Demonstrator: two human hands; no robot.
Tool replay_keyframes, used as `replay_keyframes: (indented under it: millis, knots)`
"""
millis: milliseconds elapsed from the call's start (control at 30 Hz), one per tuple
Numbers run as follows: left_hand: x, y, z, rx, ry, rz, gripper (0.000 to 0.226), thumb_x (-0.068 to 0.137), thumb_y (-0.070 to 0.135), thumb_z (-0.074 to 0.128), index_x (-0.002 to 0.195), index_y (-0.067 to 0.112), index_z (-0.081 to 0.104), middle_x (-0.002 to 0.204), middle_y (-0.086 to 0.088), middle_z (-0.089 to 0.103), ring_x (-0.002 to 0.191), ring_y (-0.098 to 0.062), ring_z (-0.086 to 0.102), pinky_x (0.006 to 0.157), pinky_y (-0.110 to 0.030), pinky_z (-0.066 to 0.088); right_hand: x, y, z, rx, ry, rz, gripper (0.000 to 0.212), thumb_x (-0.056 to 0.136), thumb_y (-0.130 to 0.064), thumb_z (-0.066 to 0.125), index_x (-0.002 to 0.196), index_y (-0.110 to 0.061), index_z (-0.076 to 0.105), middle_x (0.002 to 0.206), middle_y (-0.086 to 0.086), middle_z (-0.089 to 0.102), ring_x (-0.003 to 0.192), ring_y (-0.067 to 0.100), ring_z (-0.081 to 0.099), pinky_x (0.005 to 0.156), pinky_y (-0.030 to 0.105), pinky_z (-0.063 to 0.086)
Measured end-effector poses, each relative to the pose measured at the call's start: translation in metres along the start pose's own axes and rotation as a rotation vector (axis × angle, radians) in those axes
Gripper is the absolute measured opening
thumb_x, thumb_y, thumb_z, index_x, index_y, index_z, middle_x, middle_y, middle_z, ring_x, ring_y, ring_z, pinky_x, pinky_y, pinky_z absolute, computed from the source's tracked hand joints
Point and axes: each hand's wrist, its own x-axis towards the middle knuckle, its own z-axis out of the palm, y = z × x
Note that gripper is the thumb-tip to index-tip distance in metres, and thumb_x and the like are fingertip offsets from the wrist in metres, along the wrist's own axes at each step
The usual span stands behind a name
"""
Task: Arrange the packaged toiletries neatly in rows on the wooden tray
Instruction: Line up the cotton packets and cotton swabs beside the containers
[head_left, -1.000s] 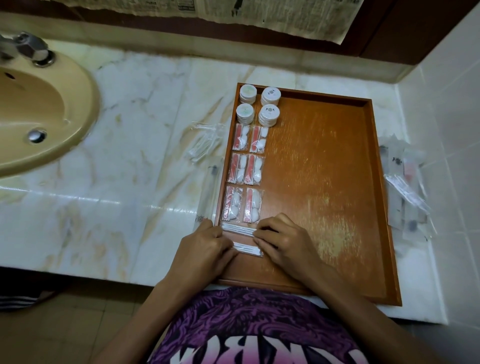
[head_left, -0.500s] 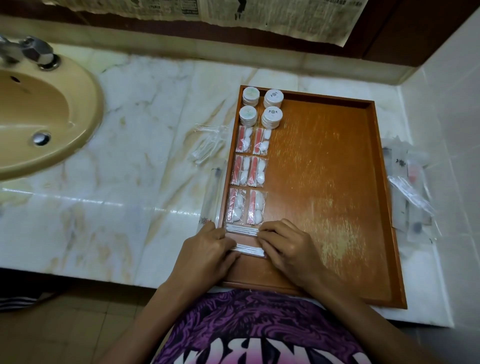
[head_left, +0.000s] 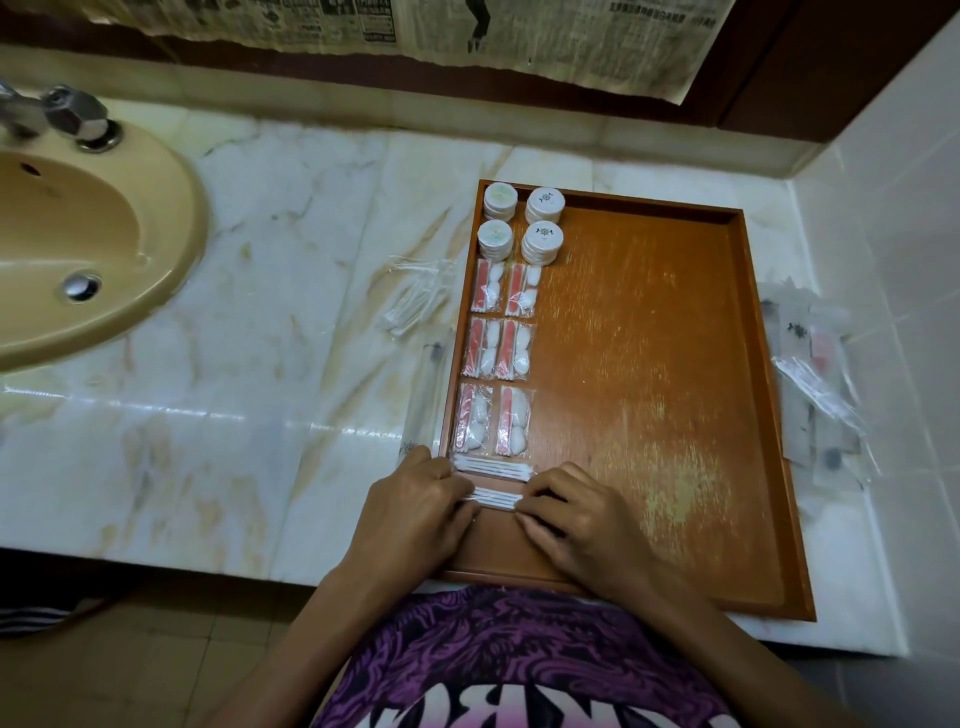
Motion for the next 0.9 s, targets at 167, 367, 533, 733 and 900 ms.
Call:
replay_keyframes:
  millis: [167, 367, 533, 733, 900]
  knots:
    - [-0.0005, -0.0028, -0.0008, 0.018, 0.005, -0.012, 0.013, 0.071, 0.028, 0.082, 0.074, 0.021, 0.072, 0.071, 0.006, 0.063, 0.077, -0.018, 0.059, 0.041, -0.029, 0.045, 0.0004, -0.0004, 0.0002, 0.001, 0.012, 0.018, 0.009, 0.088, -0.018, 0.066, 0.091, -0.012, 0.073, 0.093, 0.000, 0.064, 0.085, 0.016, 0.058, 0.062, 0.031, 0.051]
    - [0.0005, -0.0020, -0.0010, 0.019, 0.003, -0.019, 0.012, 0.072, 0.028, 0.081, 0.075, 0.021, 0.073, 0.071, 0.005, 0.063, 0.077, -0.019, 0.059, 0.042, -0.030, 0.046, 0.0012, -0.0024, -0.0017, 0.000, 0.021, 0.028, 0.007, 0.085, -0.015, 0.070, 0.090, -0.011, 0.073, 0.092, 0.001, 0.065, 0.084, 0.017, 0.060, 0.061, 0.031, 0.051]
    - [-0.0005, -0.0021, -0.0015, 0.012, 0.002, -0.017, 0.012, 0.072, 0.027, 0.081, 0.075, 0.020, 0.072, 0.070, 0.005, 0.062, 0.077, -0.019, 0.059, 0.042, -0.029, 0.044, 0.0017, -0.0035, -0.0034, 0.002, 0.019, 0.035, 0.006, 0.084, -0.014, 0.071, 0.089, -0.011, 0.074, 0.092, 0.001, 0.065, 0.084, 0.017, 0.061, 0.060, 0.032, 0.052]
    - [-0.0006, -0.0021, -0.0014, 0.006, 0.004, -0.016, 0.011, 0.074, 0.027, 0.079, 0.074, 0.020, 0.071, 0.070, 0.005, 0.062, 0.077, -0.019, 0.058, 0.043, -0.028, 0.043, 0.0025, -0.0037, -0.0027, -0.002, 0.019, 0.040, 0.006, 0.084, -0.013, 0.072, 0.089, -0.010, 0.074, 0.092, 0.002, 0.066, 0.083, 0.018, 0.061, 0.060, 0.033, 0.052]
    - [-0.0009, -0.0018, -0.0027, -0.009, 0.001, -0.011, 0.012, 0.078, 0.031, 0.077, 0.077, 0.020, 0.072, 0.073, 0.005, 0.063, 0.080, -0.019, 0.058, 0.047, -0.029, 0.043, 0.0023, -0.0038, -0.0027, -0.005, 0.034, 0.036, 0.006, 0.084, -0.014, 0.072, 0.088, -0.011, 0.074, 0.091, 0.001, 0.065, 0.083, 0.017, 0.061, 0.059, 0.033, 0.052]
